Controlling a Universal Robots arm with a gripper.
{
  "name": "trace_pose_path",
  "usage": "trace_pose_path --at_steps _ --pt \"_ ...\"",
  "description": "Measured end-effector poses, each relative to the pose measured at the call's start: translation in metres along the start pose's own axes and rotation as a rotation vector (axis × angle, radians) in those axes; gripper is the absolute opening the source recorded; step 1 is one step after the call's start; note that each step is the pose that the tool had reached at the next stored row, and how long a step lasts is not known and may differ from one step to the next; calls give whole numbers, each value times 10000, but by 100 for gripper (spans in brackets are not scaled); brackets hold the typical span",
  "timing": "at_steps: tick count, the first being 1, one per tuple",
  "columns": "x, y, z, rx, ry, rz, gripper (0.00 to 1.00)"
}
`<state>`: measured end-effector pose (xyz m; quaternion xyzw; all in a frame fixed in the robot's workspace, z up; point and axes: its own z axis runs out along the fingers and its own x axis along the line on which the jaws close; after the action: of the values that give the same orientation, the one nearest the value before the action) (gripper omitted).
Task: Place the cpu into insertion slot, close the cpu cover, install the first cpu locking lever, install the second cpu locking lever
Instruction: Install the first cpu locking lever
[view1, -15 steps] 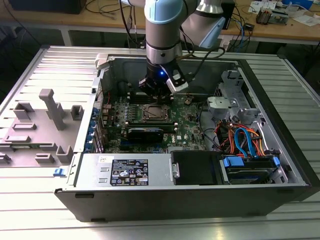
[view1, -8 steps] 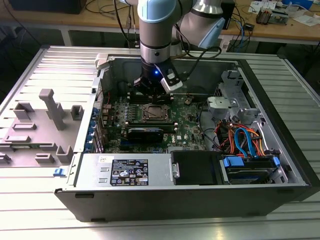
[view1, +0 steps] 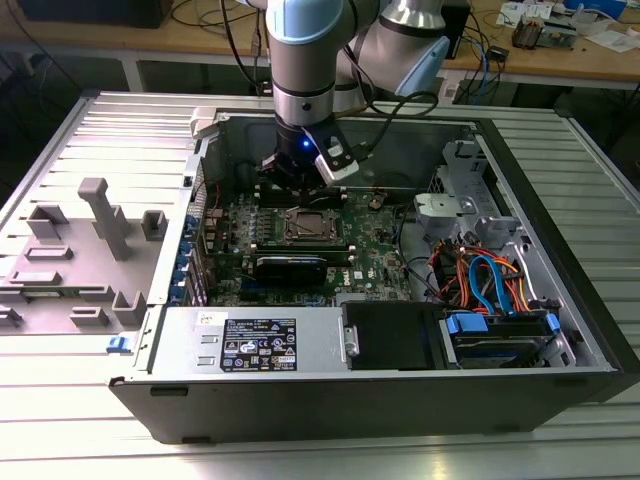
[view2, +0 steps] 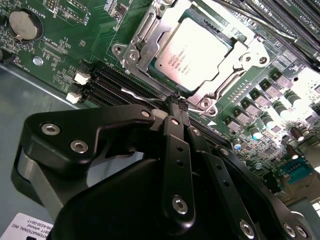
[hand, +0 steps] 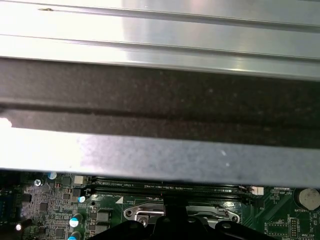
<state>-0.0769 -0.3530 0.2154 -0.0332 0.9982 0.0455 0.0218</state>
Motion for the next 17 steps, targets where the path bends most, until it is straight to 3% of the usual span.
trace_pose_path --at_steps 17 --pt "-106 5 8 1 1 -1 11"
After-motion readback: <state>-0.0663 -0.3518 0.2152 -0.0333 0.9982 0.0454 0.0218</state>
